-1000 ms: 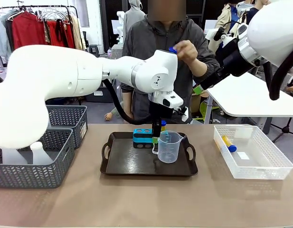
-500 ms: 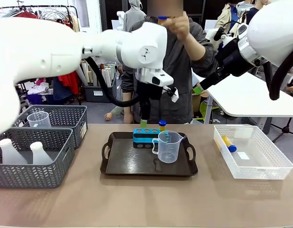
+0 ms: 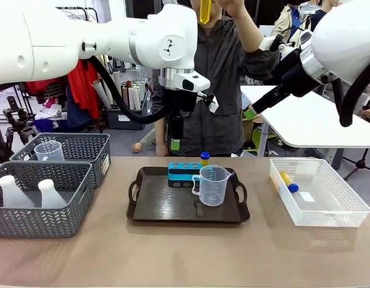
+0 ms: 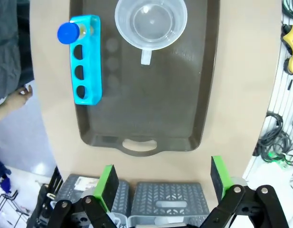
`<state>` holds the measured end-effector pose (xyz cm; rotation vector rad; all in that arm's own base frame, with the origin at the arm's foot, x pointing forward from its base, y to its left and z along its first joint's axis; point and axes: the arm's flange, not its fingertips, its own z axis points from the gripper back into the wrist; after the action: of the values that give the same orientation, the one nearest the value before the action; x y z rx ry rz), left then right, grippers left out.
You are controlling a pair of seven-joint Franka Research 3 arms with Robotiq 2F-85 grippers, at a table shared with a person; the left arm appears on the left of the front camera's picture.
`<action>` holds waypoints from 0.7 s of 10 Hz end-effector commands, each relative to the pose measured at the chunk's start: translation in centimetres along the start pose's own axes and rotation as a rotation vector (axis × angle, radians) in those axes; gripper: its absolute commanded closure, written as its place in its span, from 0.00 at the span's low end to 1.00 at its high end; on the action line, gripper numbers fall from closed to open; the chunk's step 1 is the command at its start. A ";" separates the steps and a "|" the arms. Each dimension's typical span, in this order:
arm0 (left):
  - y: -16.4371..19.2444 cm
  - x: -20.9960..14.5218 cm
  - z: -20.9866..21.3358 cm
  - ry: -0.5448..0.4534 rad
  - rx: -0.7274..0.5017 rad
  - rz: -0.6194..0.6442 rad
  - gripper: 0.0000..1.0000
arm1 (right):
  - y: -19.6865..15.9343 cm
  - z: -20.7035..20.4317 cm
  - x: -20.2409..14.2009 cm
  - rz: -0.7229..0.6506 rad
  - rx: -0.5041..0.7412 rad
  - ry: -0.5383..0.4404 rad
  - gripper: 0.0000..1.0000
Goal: Prepare the laboratory tools.
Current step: Pick up one Small flask and place it on the Handle tray.
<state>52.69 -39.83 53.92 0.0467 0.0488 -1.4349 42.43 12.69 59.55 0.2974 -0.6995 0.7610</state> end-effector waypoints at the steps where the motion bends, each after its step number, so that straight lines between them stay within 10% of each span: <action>1: 0.4 0.5 -0.4 0.018 -0.004 -0.022 0.00 | 0.1 0.2 0.2 -0.020 0.005 -0.001 0.00; 7: -4.6 -7.0 4.6 0.008 0.039 0.254 0.00 | 0.1 0.2 0.2 -0.020 0.005 -0.001 0.00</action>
<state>49.34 -35.46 59.32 0.0935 0.0278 -1.2803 42.44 12.68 59.55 0.2973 -0.6993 0.7608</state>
